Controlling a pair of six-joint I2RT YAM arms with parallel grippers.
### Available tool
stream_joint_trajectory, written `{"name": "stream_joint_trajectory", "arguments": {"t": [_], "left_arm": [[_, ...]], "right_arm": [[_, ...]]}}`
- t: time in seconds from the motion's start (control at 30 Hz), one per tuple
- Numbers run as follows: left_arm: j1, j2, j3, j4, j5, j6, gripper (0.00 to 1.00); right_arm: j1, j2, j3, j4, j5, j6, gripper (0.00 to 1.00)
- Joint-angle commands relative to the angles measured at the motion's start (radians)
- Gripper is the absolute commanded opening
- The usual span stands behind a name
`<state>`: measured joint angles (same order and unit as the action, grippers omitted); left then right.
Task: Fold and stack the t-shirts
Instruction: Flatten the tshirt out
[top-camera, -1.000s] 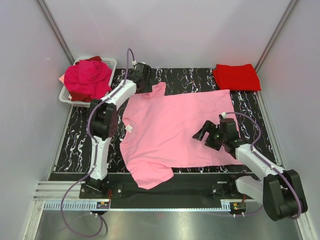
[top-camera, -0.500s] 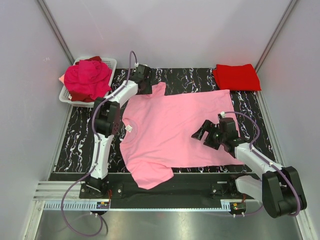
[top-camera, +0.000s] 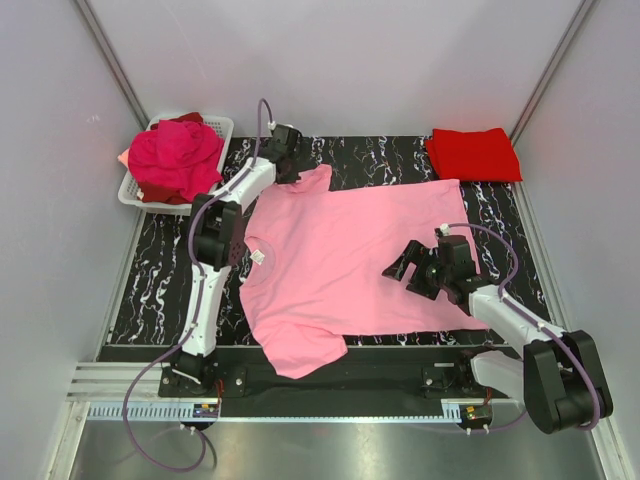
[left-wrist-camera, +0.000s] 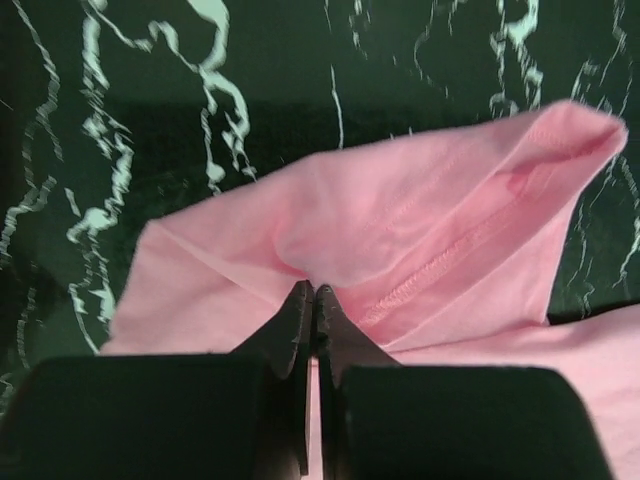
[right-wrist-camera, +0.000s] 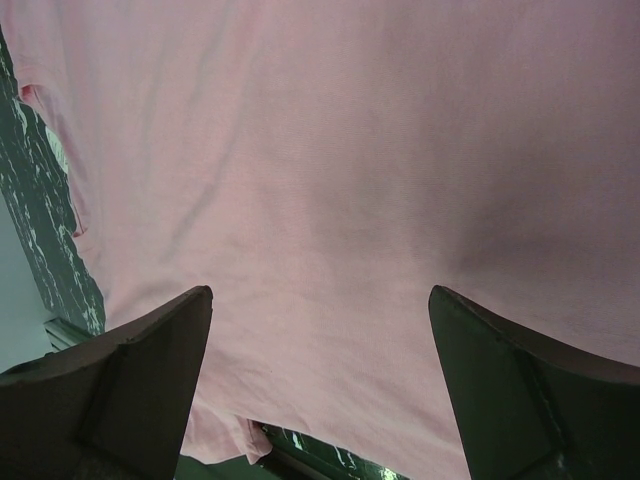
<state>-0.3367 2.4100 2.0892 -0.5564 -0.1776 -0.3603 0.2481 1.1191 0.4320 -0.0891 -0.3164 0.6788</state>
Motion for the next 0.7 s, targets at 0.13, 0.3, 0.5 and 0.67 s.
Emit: {"name": "stream_joint_trajectory", "arguments": {"t": [0.13,0.3,0.5,0.67], "left_arm": [[0.085,0.050,0.278,0.097,-0.030,0.014,0.25],[0.145,0.124,0.380,0.344,-0.005,-0.055,0.99],[0.146,-0.062,0.272,0.375,0.093,-0.078,0.99],[0.143,-0.422,-0.074,0.197,0.049,-0.157,0.99]], "right_arm": [[0.006,0.022,0.039,0.048,-0.029,0.002,0.96],[0.006,0.027,0.040,0.049,-0.032,-0.001,0.96],[0.005,0.025,0.040,0.054,-0.030,0.002,0.96],[0.005,0.025,0.045,0.045,-0.030,-0.002,0.96]]}}
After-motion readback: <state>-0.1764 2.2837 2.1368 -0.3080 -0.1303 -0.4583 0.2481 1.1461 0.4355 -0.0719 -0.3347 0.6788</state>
